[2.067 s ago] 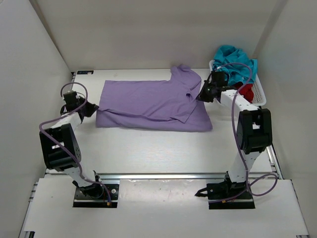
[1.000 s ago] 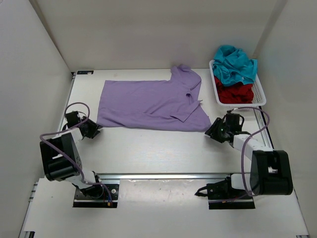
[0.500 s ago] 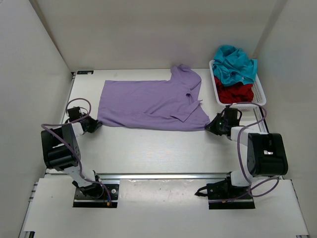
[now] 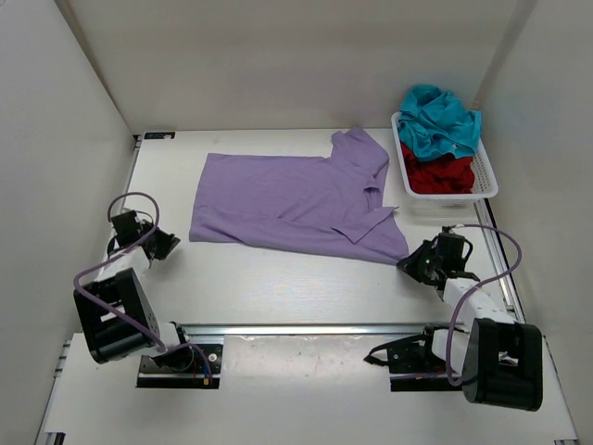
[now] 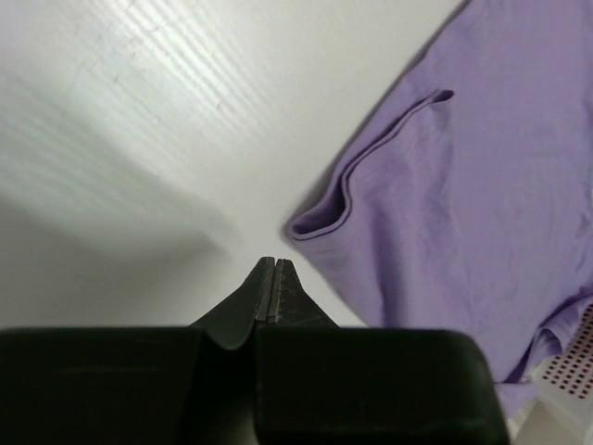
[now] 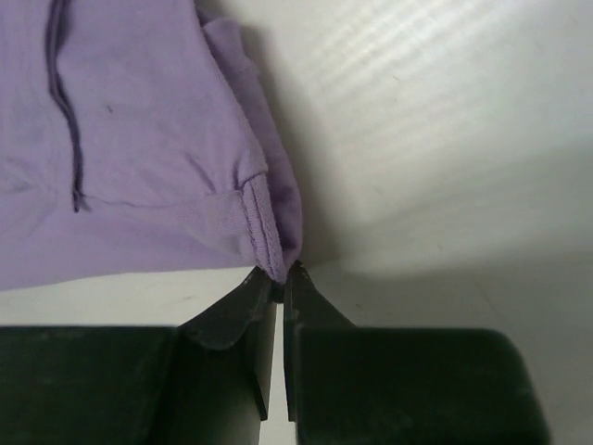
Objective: Fold and stack the t-shirts
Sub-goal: Fold the flattened tshirt in 1/3 of the way
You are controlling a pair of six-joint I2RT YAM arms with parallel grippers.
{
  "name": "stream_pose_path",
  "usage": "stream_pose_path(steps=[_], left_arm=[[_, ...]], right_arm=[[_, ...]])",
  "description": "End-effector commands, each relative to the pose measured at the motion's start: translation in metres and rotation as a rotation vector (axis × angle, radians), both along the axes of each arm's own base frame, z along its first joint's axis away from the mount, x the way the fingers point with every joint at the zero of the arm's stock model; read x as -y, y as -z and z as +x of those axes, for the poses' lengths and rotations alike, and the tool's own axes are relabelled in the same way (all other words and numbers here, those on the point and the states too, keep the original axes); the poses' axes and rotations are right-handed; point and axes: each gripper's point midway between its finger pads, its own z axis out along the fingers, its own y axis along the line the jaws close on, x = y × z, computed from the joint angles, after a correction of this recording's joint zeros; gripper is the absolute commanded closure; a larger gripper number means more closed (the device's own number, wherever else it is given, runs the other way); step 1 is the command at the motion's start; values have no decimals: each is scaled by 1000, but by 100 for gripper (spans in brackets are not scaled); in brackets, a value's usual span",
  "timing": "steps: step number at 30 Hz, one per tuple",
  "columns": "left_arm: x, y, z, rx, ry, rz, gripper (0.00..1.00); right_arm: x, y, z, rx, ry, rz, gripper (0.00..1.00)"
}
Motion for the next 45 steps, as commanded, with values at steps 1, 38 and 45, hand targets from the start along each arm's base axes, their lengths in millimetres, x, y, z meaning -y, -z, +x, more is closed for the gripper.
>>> stream_pose_path(steps=[1,38,45], left_arm=[[6,4,-21,-37,41,58,100],[-10,11,-25,-54,-29,74,100],[5,23,-54,-117,13,105,93]], right_arm=[[1,0,-8,-2,-2,-2,100],[-16,-16,11,33,-83,20,100],[-16,-1,-20,-7,-67,32,100]])
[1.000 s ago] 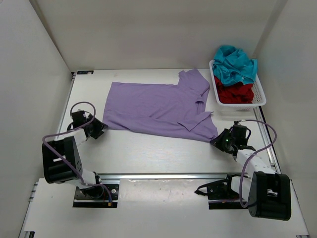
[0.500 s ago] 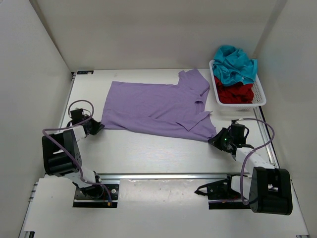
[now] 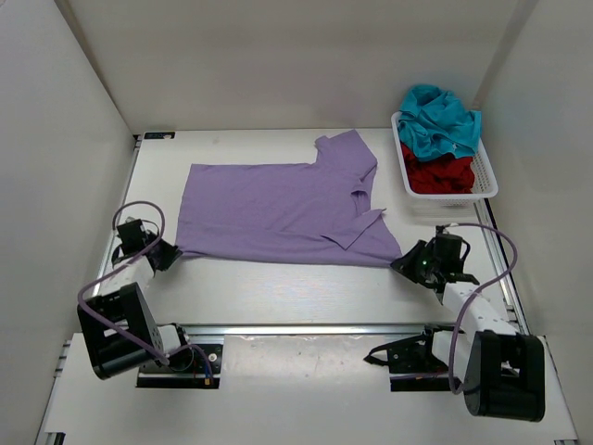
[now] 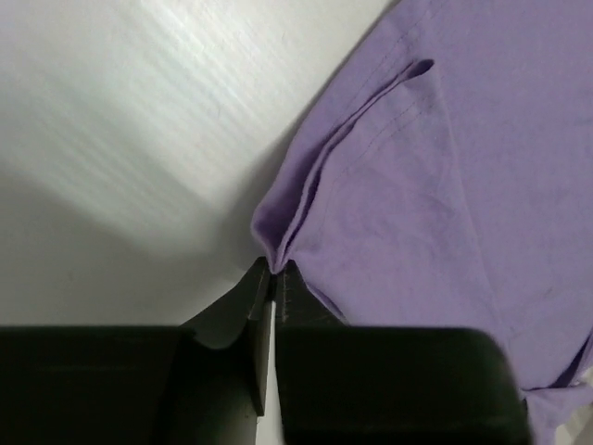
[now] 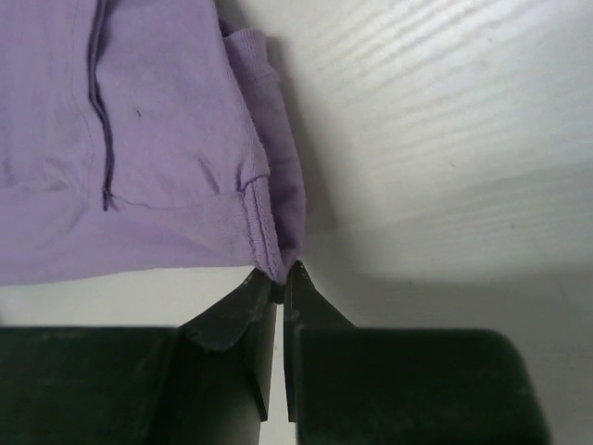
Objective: Fold and stack the t-shirts
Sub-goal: Fold the flattened tshirt in 1/3 of the way
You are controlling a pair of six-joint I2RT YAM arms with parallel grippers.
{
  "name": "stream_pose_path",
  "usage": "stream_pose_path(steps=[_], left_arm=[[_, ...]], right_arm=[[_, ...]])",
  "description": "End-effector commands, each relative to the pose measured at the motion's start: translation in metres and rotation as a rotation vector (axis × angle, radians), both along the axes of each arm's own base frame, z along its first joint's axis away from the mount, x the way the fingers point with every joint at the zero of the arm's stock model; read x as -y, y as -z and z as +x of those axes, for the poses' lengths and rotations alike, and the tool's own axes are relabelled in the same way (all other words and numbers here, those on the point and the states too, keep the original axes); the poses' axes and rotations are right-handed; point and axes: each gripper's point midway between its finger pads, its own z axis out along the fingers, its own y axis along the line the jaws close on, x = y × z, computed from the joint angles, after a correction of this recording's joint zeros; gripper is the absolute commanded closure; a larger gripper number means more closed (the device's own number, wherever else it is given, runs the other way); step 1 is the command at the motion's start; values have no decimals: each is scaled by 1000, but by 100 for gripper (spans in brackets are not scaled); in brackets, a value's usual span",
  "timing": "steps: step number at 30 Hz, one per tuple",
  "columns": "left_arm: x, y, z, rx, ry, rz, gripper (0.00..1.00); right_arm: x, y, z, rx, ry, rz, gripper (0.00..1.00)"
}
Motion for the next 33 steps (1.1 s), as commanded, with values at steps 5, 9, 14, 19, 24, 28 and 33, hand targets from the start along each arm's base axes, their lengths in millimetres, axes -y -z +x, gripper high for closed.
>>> stream_pose_path(steps=[5,9,14,19,24,28,33], left_arm=[[3,2,-22,-8,-4,7,48],[20,-38,7,99,77,42,38],[82,-83,37,281,272,79,42],[233,-83,32,339,640,19,53],[325,-61,18,313,870,-48,56],[353,-48,23,300,920,-108,57],[358,-37,23,296,915,-153,57]], right_arm=[[10,-5,-10,-2,32,-34,73],[22,-43,10,75,46,-132,61],[1,-83,40,173,-47,-195,89],[-29,-86,104,143,-189,-343,100],[-37,-80,166,186,-201,-406,69],[-39,-74,207,180,-215,-438,61],[-44,-69,236,177,-232,-442,59]])
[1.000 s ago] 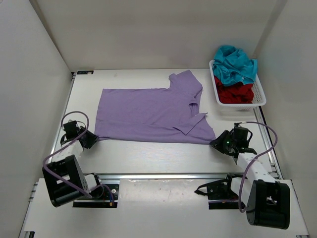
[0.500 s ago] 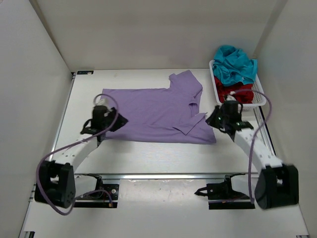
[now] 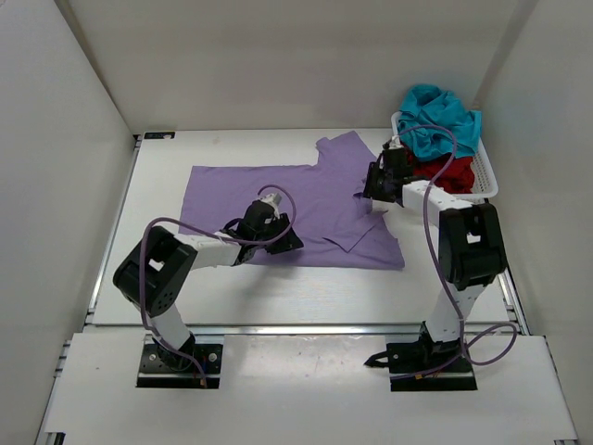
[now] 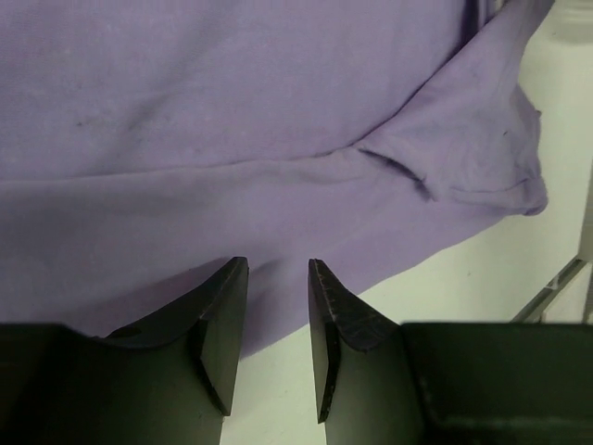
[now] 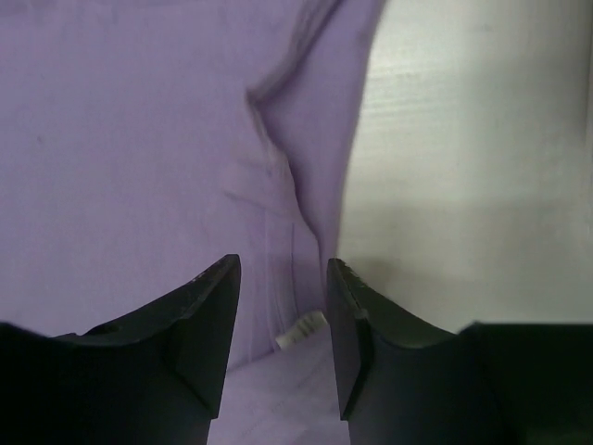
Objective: Fold and stack the t-shirts
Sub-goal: Fold the flattened tshirt in 1/3 of the way
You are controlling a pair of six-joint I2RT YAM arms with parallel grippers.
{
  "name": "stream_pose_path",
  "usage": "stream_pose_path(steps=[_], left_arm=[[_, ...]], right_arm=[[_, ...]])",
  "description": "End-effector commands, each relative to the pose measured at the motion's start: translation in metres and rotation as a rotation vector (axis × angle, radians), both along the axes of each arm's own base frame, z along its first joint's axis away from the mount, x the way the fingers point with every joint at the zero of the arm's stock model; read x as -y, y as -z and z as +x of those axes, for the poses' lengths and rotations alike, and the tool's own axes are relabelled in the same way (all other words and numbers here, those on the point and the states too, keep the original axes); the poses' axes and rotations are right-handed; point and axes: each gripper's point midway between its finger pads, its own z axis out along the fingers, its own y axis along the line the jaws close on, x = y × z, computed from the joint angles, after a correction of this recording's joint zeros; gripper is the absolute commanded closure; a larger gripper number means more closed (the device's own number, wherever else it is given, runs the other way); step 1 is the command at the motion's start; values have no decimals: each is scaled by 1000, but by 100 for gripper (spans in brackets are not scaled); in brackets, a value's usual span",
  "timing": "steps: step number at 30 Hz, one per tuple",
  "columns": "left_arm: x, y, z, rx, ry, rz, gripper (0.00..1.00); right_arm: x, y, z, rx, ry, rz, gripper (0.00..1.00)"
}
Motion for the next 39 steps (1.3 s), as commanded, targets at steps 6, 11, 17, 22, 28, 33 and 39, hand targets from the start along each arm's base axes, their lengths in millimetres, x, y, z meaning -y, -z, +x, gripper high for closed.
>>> stream_pose_path(steps=[6,11,17,22,28,33,39], left_arm=[[-7,-13,1,43,-33,-108,58],[-9,-5,-3,15,-34,-115,59],[-9,3,-6,-4,-32,-113,60],[-10,5,-6,-12,-41,-117,61],[-19,7,-5,-26,-73,-123,62],[-29,11,-4,-50,-107,-146,63],[-31,14,-7,-62,-112,-149,64]], right_arm=[[1,-11,46,57,-21,-5,62],[4,-5,54,24,-23,-18,66],[-2,-5,54,20,-51,-13,67],[-4,8,51,-21,-63,3,81],[29,-9,51,-2,94,-126,100],[76,-29,39,27,291,-330,100],[105,-32,43,9,368,-470,99]])
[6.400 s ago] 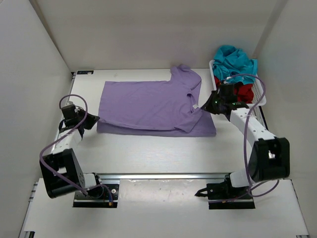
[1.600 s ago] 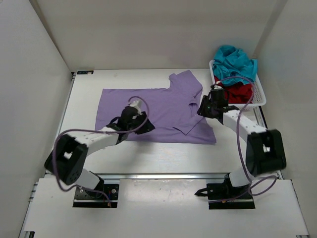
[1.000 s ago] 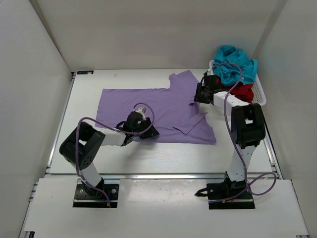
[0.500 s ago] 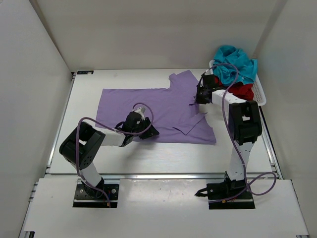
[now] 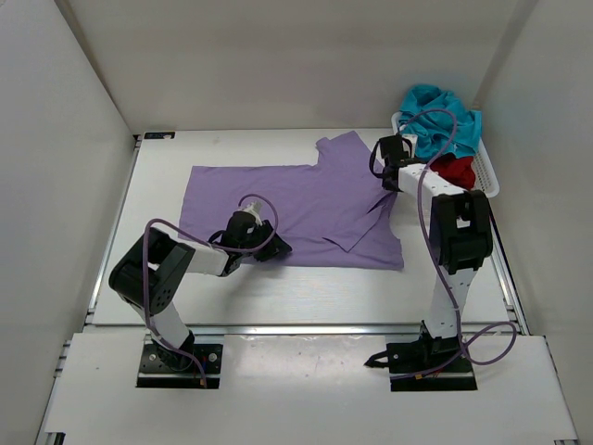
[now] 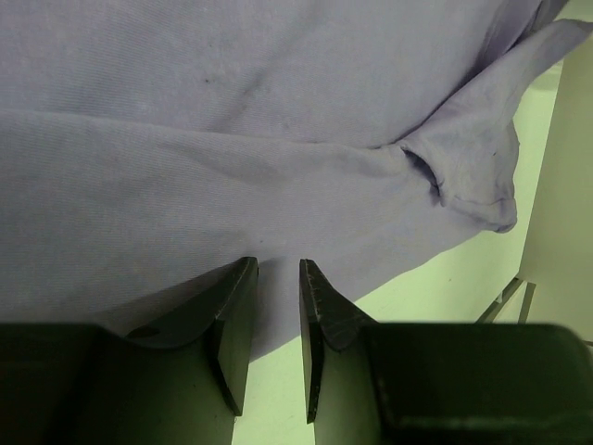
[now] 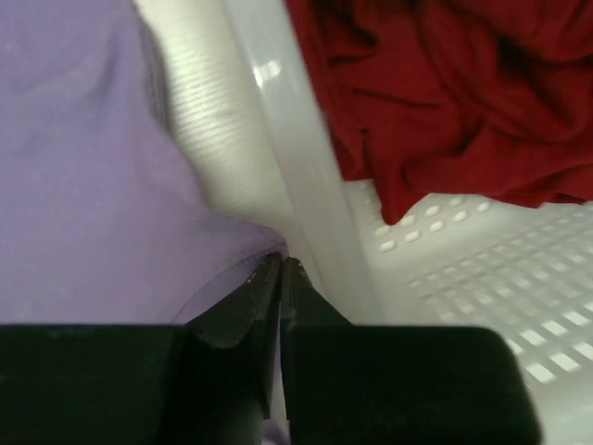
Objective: Fold and stack the t-shirts
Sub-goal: Fold the flattened tshirt in 1/3 of the way
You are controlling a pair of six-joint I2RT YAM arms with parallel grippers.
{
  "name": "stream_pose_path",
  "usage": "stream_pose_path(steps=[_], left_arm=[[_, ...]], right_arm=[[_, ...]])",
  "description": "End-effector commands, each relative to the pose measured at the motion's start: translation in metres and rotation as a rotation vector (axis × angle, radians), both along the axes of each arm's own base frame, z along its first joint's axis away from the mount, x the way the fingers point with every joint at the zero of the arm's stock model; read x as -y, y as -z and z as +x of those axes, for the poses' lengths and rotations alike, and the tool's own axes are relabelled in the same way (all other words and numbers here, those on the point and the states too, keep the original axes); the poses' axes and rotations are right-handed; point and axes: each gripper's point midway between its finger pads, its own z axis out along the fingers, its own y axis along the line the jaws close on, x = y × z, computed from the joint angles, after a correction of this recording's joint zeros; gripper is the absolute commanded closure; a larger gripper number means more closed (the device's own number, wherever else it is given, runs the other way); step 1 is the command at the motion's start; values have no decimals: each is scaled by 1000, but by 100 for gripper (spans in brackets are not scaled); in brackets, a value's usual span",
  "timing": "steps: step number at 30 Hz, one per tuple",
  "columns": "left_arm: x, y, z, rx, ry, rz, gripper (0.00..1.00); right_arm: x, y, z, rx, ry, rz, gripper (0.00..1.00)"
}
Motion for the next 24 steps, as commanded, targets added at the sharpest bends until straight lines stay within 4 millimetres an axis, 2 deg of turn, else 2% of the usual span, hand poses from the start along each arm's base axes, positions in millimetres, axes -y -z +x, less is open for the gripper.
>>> stream_pose_path(steps=[1,5,6,7,8,9,11,13,16,18,20,21,22,24], left_arm=[[-2,-2,-3,3,4,-12,64],[-7,-6,-1,1,-21,-26,64],[-8,-8,0,8,-26,-29,65],[-9,-9,0,10,-27,-31,64],[-12,-11,0,14,-29,-32,64],[-10,-13,0,15,-32,-39,64],[-6,-16,-1,20,-22,-42,63],[-2,-20,0,33,-15,-44,64],[0,-19,-2,28,-3,-47,64],[-1,-20,0,27,-10,-57,64],[0,-26,0,39,-5,-69,64],[0,-24,-3,38,-3,-60,64],[1,-26,-3,44,0,-63,64],[3,-30,-4,58,12,-52,64]], right_arm=[[25,-37,16,93,92,-126,100],[30,-43,16,105,111,-217,100],[26,-43,16,107,107,-222,99],[28,-43,14,106,113,-227,94],[24,-47,14,119,104,-212,84],[21,-50,14,131,97,-206,79],[8,-57,13,151,48,-158,63],[-5,-64,13,161,15,-110,59],[-21,-68,8,154,-43,-37,62],[-32,-62,-4,125,-56,13,75],[-44,-47,-30,82,-75,88,97],[-61,-45,-45,92,-113,153,100],[-67,-40,-55,91,-123,188,100],[-90,-33,-79,100,-184,259,100]])
